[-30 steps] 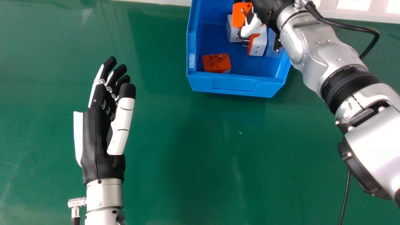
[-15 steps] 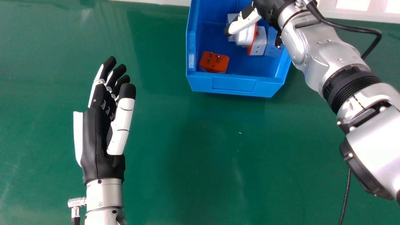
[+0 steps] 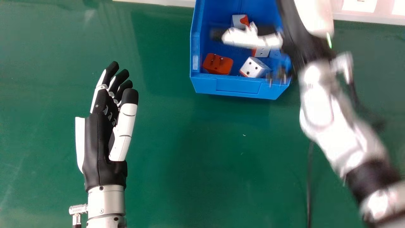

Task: Pick all objects and put in blue box

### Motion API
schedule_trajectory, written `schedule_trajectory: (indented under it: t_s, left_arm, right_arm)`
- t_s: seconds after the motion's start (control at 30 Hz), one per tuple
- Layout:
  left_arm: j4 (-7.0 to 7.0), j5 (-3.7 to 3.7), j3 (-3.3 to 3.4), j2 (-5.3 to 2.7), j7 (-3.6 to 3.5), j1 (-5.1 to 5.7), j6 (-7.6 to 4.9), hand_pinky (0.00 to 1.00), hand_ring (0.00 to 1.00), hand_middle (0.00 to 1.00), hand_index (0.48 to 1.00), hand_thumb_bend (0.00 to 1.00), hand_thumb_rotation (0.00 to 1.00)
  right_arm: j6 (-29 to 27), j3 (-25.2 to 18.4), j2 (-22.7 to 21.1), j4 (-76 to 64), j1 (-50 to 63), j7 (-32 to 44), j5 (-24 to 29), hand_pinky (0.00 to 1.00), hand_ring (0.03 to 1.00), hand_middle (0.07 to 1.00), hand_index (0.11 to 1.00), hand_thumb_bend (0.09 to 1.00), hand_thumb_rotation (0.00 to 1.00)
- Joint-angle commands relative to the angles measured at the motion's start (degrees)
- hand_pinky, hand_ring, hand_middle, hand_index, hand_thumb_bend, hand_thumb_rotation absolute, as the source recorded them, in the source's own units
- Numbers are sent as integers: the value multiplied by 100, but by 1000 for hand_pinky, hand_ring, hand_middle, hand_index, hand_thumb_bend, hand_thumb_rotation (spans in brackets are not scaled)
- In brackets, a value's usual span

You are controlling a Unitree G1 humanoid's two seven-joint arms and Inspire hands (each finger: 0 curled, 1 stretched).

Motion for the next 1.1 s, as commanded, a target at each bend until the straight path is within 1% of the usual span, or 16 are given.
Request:
schedule_trajectory:
  t_s: [0.0,0.1,0.13,0.17,0.27,0.33,0.37,0.43,0.47,0.5,0.53,0.57,0.67,0.77,0.9,1.07]
  left_arm:
    - [-126,-8,-69,-87,0,26,-104,815,857,879,893,750,781]
    - [-88,-72,-64,-54,-49,23,-108,815,857,879,893,750,781]
    - [-102,-85,-67,-49,-64,38,-105,816,858,879,893,750,781]
    - [-120,-99,-70,-45,-77,51,-97,816,858,879,893,750,781]
    - [-129,-135,-82,-42,-93,46,-71,816,858,879,893,750,781]
    - [-143,-142,-108,-60,-92,48,-61,816,858,879,893,750,781]
    - [-156,-142,-119,-65,-91,55,-56,815,858,879,893,744,780]
    - [-189,-159,-123,-65,-93,73,-39,815,858,879,893,744,780]
    - [-200,-170,-120,-62,-95,80,-34,814,857,878,893,738,779]
    - [-204,-177,-114,-56,-95,90,-38,814,857,878,893,738,779]
    - [-208,-173,-111,-51,-89,104,-46,814,857,878,893,738,779]
    - [-205,-166,-109,-46,-79,112,-55,814,857,878,893,735,778]
    - [-184,-148,-108,-42,-60,126,-83,814,857,878,893,735,778]
    - [-158,-111,-118,-55,-33,126,-97,814,857,877,893,732,777]
    - [-168,-136,-119,-52,-45,141,-85,814,857,877,892,731,777]
    - [-203,-141,-127,-53,-48,169,-70,814,857,877,892,730,777]
  right_arm:
    - [-423,-49,481,-564,1031,414,808,969,976,978,979,973,705]
    - [-329,108,936,-1096,2223,1152,1672,969,976,978,979,973,705]
    - [-325,158,1053,-1268,2573,1331,1870,959,981,983,984,951,752]
    - [-357,192,1150,-1387,2827,1463,1967,959,981,983,984,951,752]
    - [-608,210,1247,-1533,3124,1702,1817,959,981,983,984,951,752]
    - [-755,159,1224,-1512,3099,1751,1603,959,981,983,984,951,752]
    - [-793,128,1230,-1491,3070,1761,1522,930,970,972,986,929,802]
    - [-820,66,1266,-1471,3039,1759,1389,930,970,972,986,929,802]
    - [-828,38,1285,-1462,3034,1756,1341,913,970,976,989,905,842]
    - [-820,21,1304,-1456,3031,1768,1319,913,970,976,989,905,842]
    - [-808,12,1320,-1466,3045,1801,1323,913,970,976,989,905,842]
    - [-797,5,1337,-1483,3068,1847,1341,903,972,981,991,885,873]
    - [-783,-25,1382,-1513,3117,1943,1356,903,972,981,991,885,873]
    - [-742,-53,1389,-1575,3152,1998,1285,894,979,988,995,853,919]
    - [-701,-93,1397,-1617,3176,2029,1216,893,981,990,996,840,936]
    - [-662,-98,1415,-1672,3208,2051,1160,891,987,994,998,821,959]
